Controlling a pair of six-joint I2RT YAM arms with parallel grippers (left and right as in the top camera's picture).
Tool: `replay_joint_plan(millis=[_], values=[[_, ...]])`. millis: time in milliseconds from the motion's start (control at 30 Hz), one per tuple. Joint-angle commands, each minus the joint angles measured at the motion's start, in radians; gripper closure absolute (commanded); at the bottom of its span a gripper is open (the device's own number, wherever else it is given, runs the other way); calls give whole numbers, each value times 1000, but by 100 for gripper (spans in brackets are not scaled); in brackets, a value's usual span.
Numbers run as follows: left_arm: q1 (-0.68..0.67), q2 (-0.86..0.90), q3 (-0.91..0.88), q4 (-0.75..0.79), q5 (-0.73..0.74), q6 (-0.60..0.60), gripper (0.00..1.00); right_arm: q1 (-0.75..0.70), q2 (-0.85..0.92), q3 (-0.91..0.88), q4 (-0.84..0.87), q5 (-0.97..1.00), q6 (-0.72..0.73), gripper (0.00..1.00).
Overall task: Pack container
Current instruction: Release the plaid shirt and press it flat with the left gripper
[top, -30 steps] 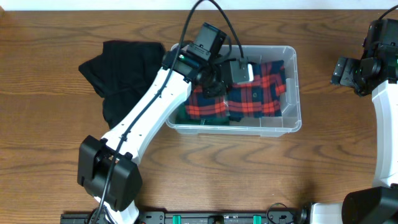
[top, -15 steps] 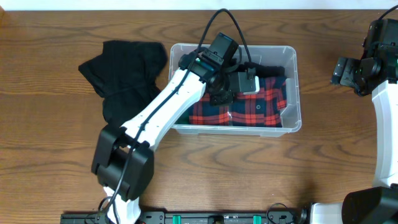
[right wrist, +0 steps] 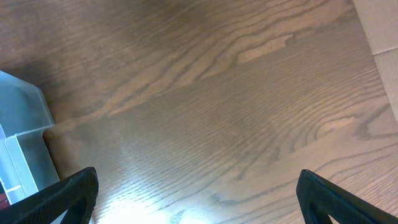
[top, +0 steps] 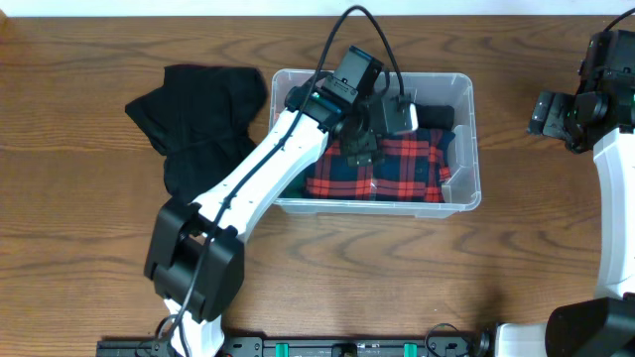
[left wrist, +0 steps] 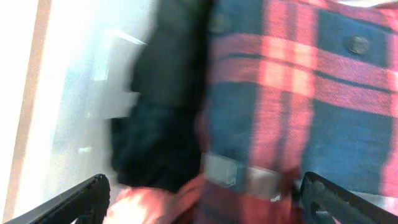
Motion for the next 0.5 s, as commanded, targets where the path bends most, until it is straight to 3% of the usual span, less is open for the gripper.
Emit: replay_joint_plan(millis=[0,133,167,200,267,300,467], values=[[5,-90,20,19,-90,-74,2,-6,-9,-4,0,10,0,1],[5,-122,20,0,-121,-120,6,-6,-9,-4,0,10,0,1],[5,-124,20,-11,-127,-134,22,-6,-9,-4,0,10,0,1],[4,-125,20,-28,-126,-138,49,-6,-9,-4,0,10,0,1],[4,-125,20,-56,-126,-151,85,-6,-9,-4,0,10,0,1],[4,-125,20,-77,-126,-163,94,-6,-9,-4,0,10,0,1],[4,-126,20,-158,-126,-327,94,-6,-9,-4,0,10,0,1]])
